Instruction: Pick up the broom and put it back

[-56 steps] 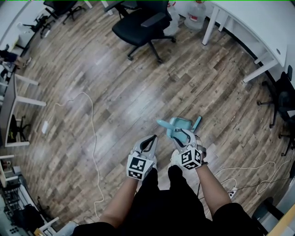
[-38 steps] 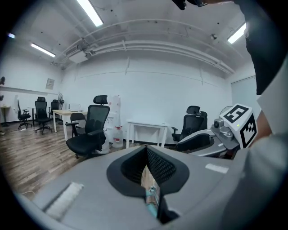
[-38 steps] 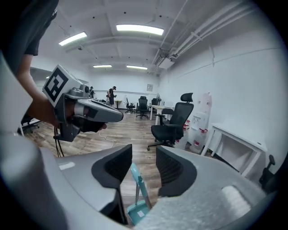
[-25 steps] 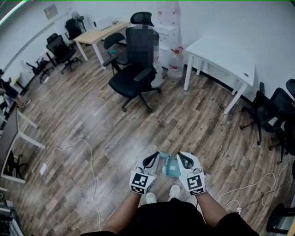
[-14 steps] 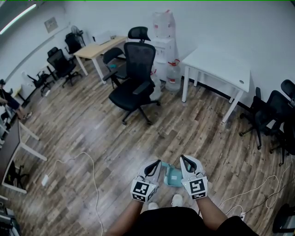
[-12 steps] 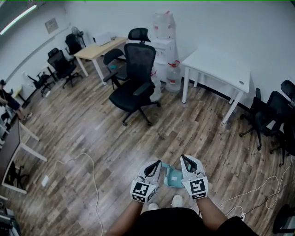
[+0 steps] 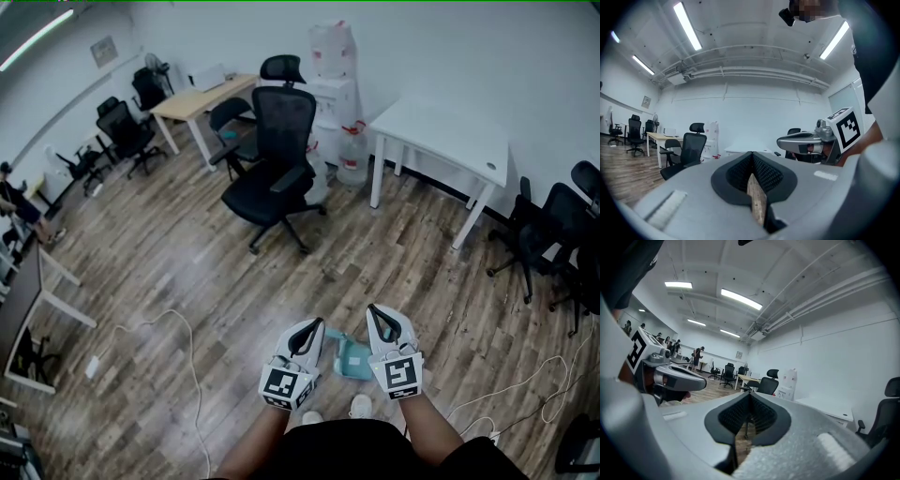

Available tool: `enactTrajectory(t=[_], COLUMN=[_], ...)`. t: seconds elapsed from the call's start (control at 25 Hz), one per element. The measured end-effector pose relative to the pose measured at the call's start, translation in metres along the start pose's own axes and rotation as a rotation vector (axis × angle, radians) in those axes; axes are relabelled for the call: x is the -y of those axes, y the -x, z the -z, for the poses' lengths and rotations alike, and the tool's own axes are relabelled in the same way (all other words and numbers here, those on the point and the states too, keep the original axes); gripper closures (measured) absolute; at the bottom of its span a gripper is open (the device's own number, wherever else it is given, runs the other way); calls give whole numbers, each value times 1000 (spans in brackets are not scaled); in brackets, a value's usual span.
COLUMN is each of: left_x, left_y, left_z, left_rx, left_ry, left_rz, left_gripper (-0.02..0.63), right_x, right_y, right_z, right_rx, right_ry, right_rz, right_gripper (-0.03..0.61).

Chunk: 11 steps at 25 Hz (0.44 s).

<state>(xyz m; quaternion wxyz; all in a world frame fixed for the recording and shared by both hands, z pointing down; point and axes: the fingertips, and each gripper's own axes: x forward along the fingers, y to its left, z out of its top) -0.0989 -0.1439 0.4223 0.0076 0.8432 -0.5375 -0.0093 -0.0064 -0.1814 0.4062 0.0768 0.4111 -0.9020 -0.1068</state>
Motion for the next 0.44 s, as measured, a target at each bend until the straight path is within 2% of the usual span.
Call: enactTrajectory(t=[0.44], left_x=[-13], left_y=[8], left_z=[-2], left_rx=[17], left_ry=[-10], left_rz=[-30], left_gripper=[595], right_x=[-4], right_y=[-2], right_z=[-2], right_rx=[7], right_ry=[-3], right_rz=[9], right_gripper=[576])
